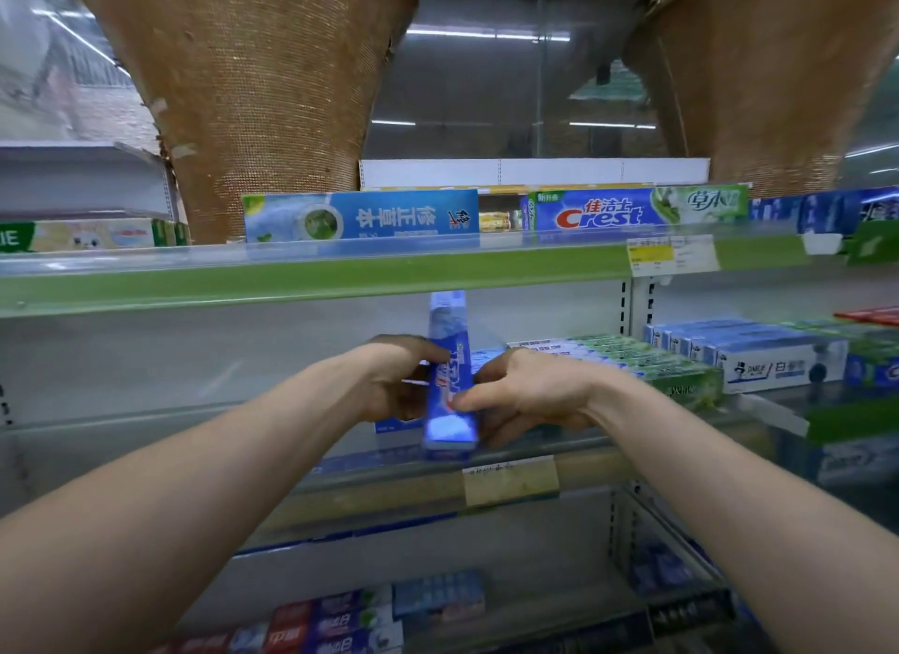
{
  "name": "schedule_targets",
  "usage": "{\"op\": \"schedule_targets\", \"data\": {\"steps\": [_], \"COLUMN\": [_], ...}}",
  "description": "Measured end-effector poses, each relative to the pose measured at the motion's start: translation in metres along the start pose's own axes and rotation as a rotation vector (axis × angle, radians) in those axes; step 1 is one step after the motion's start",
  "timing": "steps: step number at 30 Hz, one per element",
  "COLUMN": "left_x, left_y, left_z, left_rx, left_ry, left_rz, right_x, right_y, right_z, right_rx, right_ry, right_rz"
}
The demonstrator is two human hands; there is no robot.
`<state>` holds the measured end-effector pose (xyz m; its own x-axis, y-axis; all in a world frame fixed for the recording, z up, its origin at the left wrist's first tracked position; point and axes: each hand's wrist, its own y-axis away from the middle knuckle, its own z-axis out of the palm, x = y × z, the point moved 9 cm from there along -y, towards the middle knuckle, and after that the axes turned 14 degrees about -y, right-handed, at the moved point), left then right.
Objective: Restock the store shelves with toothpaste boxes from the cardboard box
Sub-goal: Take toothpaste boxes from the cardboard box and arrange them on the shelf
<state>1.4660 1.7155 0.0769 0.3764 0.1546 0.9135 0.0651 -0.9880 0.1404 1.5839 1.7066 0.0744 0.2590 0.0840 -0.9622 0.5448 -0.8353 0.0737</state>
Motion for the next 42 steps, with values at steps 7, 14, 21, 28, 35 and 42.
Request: {"op": "schedule_targets", "data": {"steps": [7,14,21,28,35,42], "left_x": [0.032,0.040,0.033,0.003,-0.007,-0.011], "left_y": [0.013,0.015,0.009,0.002,-0.001,-0.007], "left_z": [-0.033,-0.013,-0.019,-0.033,-0.031,-0.024], "left_rx": [0.157,0.061,0.220,0.246,0.253,0.324], "left_ry": [-0.697,-0.921,-1.449,-1.455,-1.369,-1.347], "left_rz": [0.156,0.308,0.308,0.236,0.208,0.217], "right_x": [-0.045,-0.040,-0.018,0.014,0.011,0.010], "right_y": [0.014,0.007,-0.003,-0.020,-0.024,-0.030], "right_z": [-0.075,-0.053,-0.059,-0.068,-0.065,-0.056], "right_rx": [0.522,0.292,0.257,0.270,0.316,0.377], "right_ry": [0.410,0.700,0.831,0.956,1.100,1.257], "right_rz": [-0.374,-0.223,-0.119,0.000,-0.013,-0.077]}}
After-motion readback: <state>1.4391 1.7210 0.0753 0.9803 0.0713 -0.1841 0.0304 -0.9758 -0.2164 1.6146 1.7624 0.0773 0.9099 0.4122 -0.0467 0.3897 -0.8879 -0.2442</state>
